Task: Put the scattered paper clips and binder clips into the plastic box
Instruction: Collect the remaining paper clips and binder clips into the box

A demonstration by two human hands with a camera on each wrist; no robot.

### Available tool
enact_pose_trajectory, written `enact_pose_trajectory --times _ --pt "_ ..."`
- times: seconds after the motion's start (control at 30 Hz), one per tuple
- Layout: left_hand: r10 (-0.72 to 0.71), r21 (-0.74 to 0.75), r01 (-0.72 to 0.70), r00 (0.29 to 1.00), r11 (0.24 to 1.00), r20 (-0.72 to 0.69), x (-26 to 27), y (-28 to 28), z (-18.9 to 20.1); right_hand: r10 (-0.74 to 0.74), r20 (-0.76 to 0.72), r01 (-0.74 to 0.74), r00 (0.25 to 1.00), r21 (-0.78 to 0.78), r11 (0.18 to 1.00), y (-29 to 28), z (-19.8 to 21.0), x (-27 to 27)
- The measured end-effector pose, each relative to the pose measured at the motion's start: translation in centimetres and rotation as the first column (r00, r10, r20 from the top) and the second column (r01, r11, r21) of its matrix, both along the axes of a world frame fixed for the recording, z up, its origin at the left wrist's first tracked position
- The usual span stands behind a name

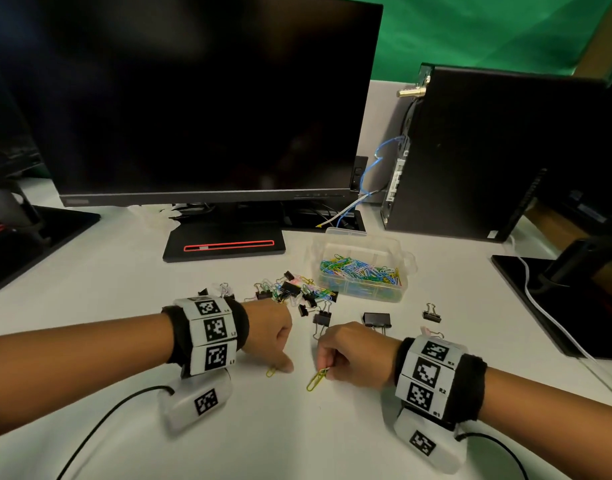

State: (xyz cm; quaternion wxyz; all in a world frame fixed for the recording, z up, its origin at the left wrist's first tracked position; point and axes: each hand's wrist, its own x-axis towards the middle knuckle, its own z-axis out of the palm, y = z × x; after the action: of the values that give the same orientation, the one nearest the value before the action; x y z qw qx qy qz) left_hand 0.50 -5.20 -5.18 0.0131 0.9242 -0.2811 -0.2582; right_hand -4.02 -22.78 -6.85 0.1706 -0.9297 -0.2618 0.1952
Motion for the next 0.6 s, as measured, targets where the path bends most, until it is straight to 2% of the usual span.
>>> enact_pose_trajectory --times 0.1,0.27,0.47,0.6 --pt "0.019 -0.072 -0.018 1.0 0.997 0.006 -0.5 0.1 -0.3 -0.007 0.012 0.007 1.0 -0.016 1.0 0.0 -0.1 -0.1" --pt "0.025 -0.186 -0.037 0.998 0.982 -0.066 -1.0 0.1 -0.6 -0.031 0.016 0.032 0.999 -0.025 0.999 -0.2 -0.2 -0.3" --pt "0.064 -0.163 -0.063 0.998 0.985 0.003 -1.6 0.9 -0.7 -0.085 0.029 0.085 0.996 -0.009 0.996 -0.9 0.1 0.0" --pt "0.064 -0.168 -0.073 0.996 0.983 -0.056 -1.8 1.5 -0.8 -0.191 0.034 0.19 0.981 0.028 0.981 -1.9 0.8 1.0"
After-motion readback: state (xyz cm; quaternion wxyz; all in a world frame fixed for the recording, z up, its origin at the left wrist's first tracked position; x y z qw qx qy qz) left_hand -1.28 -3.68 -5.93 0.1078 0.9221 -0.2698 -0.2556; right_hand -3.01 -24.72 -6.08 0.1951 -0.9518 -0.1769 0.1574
